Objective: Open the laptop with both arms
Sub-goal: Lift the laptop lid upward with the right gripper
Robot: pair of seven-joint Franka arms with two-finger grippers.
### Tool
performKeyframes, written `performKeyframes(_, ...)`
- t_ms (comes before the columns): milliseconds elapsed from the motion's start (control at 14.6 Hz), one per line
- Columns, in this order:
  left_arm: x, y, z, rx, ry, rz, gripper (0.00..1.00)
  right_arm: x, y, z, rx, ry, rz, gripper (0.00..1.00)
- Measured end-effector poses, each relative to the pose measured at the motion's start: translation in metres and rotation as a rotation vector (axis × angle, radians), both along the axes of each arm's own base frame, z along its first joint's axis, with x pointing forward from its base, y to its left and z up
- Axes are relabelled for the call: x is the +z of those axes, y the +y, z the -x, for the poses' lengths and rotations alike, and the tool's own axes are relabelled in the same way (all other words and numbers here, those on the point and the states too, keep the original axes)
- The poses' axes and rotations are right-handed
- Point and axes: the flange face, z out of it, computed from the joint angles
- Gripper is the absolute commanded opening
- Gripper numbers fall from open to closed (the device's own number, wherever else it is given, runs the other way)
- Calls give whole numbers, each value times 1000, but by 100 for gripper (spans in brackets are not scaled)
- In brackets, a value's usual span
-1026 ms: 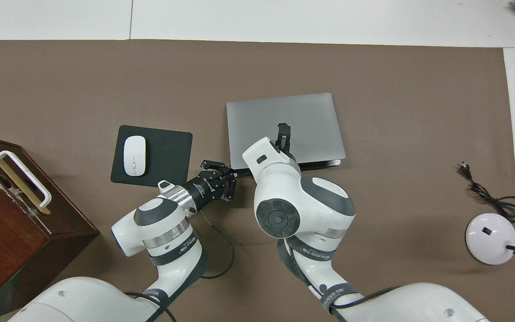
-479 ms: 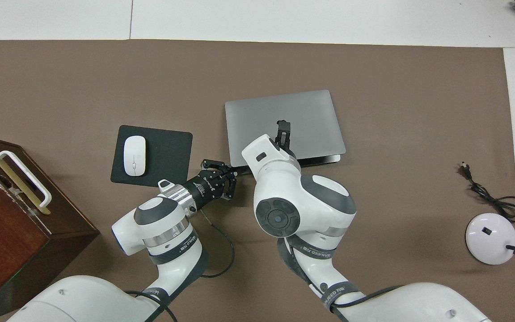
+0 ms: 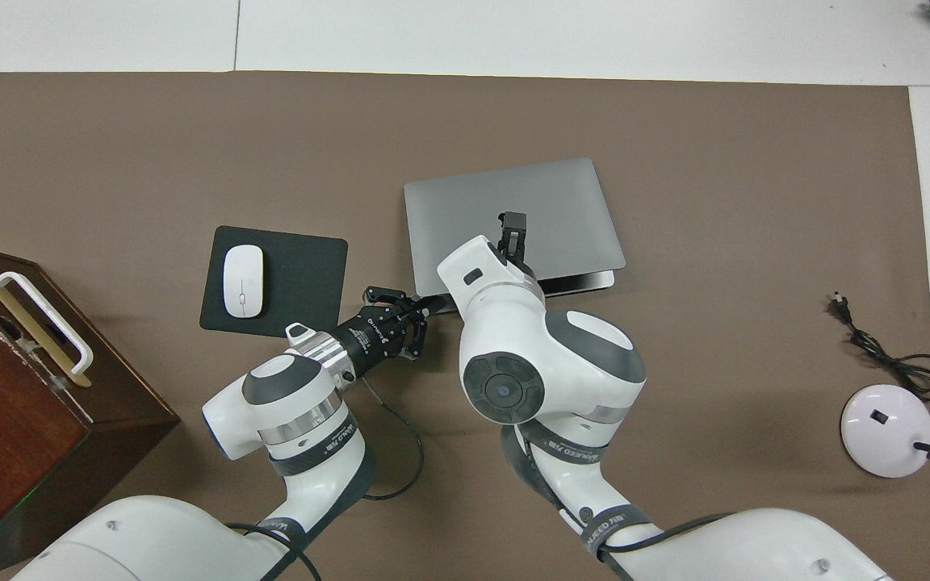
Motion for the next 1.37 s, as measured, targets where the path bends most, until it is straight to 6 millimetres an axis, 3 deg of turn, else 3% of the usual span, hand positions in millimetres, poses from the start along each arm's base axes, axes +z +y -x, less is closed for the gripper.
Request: performKeyframes(1368,-1,0,0,1,0,10,0,34,-2,-22,-9,-74,-12,100)
